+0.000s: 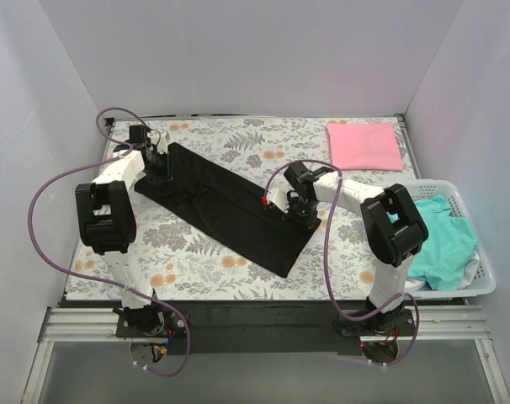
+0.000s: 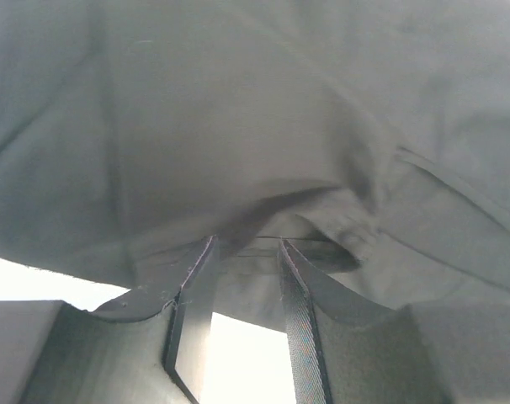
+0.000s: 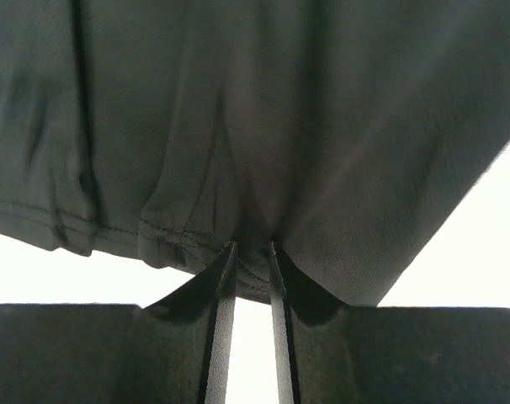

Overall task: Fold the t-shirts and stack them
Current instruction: Fold the tshirt

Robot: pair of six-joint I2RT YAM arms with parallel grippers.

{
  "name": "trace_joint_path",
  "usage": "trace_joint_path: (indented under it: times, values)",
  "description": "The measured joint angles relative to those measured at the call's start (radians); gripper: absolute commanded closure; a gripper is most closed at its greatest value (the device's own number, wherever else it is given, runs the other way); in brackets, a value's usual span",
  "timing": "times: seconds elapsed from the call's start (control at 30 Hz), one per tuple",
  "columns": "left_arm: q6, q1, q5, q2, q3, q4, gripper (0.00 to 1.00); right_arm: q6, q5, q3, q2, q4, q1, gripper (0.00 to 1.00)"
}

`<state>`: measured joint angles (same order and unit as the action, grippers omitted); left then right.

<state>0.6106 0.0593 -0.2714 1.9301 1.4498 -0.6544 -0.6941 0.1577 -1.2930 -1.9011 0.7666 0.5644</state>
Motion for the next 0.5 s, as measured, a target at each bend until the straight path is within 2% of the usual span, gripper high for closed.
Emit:
trace_joint_path:
  times: [0.2, 0.5]
  values:
    - [0.011, 0.002, 0.034, 0.028, 0.002, 0.002, 0.67, 0.013, -0.014, 0.159, 0.118, -0.015, 0.153, 0.73]
    - [-0.02, -0.037, 0.085, 0.148, 0.062, 0.008, 0.71, 0.1, 0.08, 0.222, 0.167, -0.002, 0.355, 0.7]
